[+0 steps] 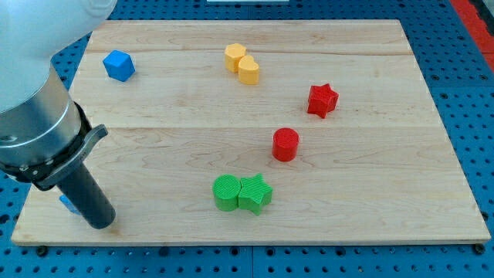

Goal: Move the blue triangle to the bottom left

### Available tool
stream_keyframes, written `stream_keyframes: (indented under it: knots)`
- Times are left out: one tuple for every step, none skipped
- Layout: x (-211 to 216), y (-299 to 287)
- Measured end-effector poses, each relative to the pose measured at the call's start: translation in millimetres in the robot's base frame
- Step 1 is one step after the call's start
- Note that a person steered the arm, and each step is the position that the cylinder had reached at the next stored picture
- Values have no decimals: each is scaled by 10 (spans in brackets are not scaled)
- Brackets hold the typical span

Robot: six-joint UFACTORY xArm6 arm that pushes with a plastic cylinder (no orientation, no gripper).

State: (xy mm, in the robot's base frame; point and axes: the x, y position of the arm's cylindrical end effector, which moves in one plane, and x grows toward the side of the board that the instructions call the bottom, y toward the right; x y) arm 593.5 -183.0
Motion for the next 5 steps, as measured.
stream_keyframes:
  knots:
    - [-11,0]
    - [-107,34]
    - [-154,34]
    - [-154,-6]
    - [-154,-71]
